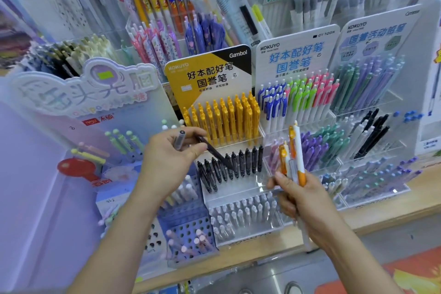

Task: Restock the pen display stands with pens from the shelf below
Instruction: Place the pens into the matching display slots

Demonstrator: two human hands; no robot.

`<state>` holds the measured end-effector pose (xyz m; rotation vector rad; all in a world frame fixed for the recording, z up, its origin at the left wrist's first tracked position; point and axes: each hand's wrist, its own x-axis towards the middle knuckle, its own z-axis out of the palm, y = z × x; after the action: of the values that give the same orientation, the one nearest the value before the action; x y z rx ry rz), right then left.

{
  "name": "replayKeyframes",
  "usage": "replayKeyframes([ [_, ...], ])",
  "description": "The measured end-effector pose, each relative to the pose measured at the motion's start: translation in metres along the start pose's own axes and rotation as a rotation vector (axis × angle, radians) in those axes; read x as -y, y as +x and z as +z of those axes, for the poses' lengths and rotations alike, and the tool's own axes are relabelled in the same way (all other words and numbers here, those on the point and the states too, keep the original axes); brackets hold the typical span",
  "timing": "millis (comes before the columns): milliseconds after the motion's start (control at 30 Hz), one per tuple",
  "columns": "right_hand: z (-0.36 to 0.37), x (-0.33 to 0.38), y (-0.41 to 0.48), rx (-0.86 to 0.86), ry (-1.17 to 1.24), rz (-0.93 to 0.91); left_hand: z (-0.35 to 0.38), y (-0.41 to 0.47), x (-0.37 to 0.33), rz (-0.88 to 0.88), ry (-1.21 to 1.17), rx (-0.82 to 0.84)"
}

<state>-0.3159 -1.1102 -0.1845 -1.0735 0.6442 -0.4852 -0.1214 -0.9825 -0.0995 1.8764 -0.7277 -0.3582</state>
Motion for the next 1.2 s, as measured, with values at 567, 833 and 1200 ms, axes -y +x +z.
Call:
replayKeyframes([
  [567,0.0,-0.002,-0.003,0.019,-0.091,0.066,0.031,0.002,0.062,0.148,0.652,0.273],
  [833,0.003,-0.005,-0.005,0.046,-0.024,0.12,0.033,0.006,0.064,0.234,0.753,0.195],
  [1200,0.011,0.0,-0.009,0.221,0.348,0.242,0.035,0.013,0.069,0.315,0.88,0.23],
])
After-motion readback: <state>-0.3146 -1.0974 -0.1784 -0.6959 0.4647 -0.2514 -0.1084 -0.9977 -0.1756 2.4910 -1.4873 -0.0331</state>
